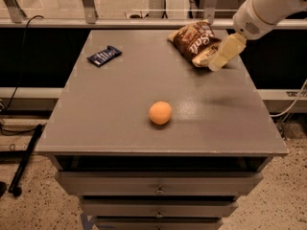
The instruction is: Move brown chip bag near rxbar blueberry
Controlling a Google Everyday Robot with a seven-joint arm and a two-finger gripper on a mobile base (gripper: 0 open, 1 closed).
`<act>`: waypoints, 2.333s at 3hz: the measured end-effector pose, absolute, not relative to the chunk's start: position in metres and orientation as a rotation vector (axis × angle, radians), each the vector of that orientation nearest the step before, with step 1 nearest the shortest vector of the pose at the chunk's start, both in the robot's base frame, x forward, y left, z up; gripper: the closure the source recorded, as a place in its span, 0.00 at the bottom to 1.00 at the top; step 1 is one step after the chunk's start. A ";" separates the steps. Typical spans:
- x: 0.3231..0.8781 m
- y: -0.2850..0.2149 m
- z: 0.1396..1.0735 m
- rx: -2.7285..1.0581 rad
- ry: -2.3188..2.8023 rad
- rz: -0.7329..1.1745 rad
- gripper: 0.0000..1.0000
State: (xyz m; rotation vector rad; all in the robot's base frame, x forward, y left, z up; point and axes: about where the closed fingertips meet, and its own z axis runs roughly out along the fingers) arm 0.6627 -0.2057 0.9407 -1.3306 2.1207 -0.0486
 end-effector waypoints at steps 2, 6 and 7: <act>0.736 -0.198 0.907 -1.076 2.145 0.153 0.00; 0.779 -0.180 0.877 -0.940 2.125 0.135 0.65; 0.770 -0.172 0.905 -0.990 2.033 0.121 0.88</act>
Offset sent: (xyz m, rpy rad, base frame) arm 0.1135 0.0119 -0.0454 0.3516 0.0204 -0.1847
